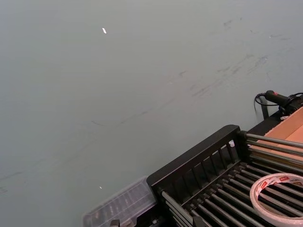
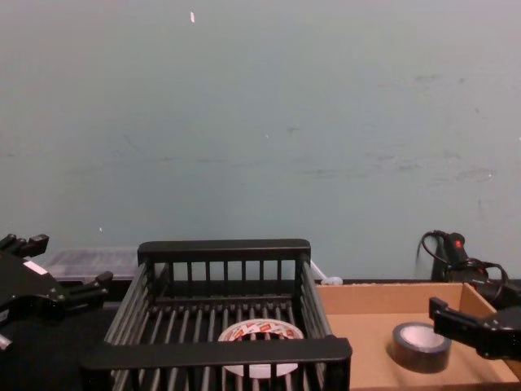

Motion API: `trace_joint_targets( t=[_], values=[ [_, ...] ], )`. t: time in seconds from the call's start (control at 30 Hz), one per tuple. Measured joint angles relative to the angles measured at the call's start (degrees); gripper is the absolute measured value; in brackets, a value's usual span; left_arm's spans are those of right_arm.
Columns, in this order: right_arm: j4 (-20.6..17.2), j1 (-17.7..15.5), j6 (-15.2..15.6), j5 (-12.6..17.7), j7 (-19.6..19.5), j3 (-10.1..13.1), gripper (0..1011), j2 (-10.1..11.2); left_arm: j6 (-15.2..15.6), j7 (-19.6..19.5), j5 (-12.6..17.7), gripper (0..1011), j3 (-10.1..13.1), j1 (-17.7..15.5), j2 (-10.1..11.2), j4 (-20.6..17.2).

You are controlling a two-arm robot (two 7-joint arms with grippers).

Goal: Pick up the white tape and place it into the black box , Pick up the silver tape and place it into the brown box.

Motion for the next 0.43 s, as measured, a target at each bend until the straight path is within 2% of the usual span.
trace_joint_targets(
  t=[0.43],
  values=[
    [0.0, 0.0, 0.0, 0.0, 0.0, 0.0, 1002, 0.0, 0.0, 0.0, 0.0, 1001, 0.0, 0.0, 0.0, 0.0]
  ],
)
